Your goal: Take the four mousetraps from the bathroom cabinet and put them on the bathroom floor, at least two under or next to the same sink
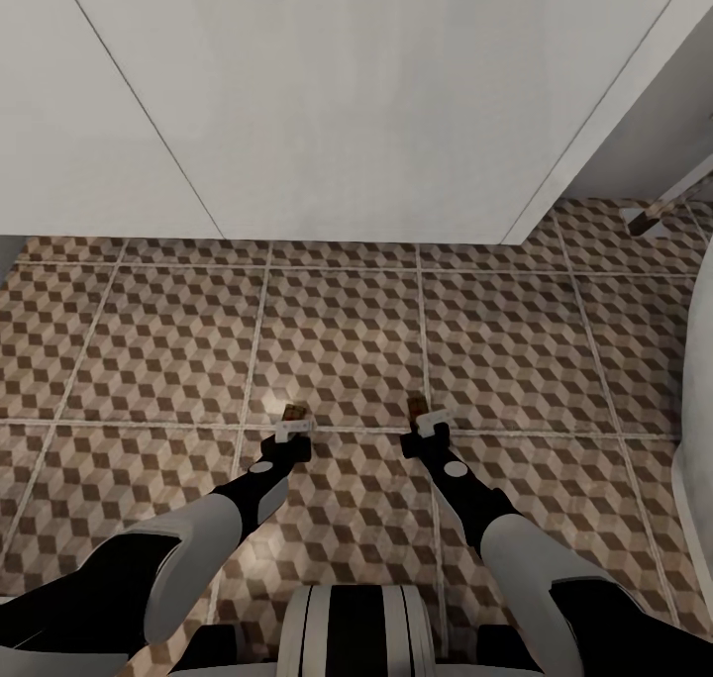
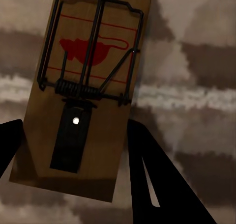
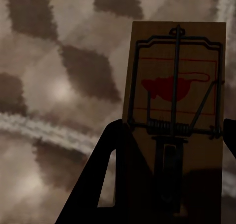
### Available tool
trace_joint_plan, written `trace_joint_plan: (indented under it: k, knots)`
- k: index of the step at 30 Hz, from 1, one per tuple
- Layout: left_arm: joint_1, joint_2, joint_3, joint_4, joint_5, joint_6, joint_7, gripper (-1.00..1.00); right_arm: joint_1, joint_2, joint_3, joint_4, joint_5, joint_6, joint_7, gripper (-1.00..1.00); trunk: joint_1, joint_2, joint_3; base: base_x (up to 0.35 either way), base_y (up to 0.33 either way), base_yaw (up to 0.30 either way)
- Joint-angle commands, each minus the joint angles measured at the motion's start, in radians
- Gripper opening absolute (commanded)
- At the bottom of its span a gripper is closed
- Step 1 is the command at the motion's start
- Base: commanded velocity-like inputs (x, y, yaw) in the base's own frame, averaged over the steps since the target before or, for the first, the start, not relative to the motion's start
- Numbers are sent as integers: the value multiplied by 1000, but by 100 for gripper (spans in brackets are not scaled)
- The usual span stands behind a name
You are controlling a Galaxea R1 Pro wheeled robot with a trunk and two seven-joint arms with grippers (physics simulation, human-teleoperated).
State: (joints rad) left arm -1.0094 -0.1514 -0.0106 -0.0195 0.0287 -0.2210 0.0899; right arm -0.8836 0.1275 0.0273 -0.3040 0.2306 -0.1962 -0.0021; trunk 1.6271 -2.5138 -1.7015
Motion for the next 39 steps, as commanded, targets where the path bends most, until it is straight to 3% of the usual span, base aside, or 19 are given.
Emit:
trace_joint_plan:
  k: [1,20,39]
  knots:
    - [0,-1,-2,1,-1,-3,6,-100,0,-1,2,1,1,-3,0,-100,0,0,0,0,0,0]
    - [0,-2,-2,1,-1,-3,5,-100,0,-1,2,0,1,-3,0,-100,0,0,0,23,0,0]
    - [-1,-2,-2,1,-1,-3,6,-100,0,-1,2,1,1,-3,0,-100,0,0,0,236,0,0]
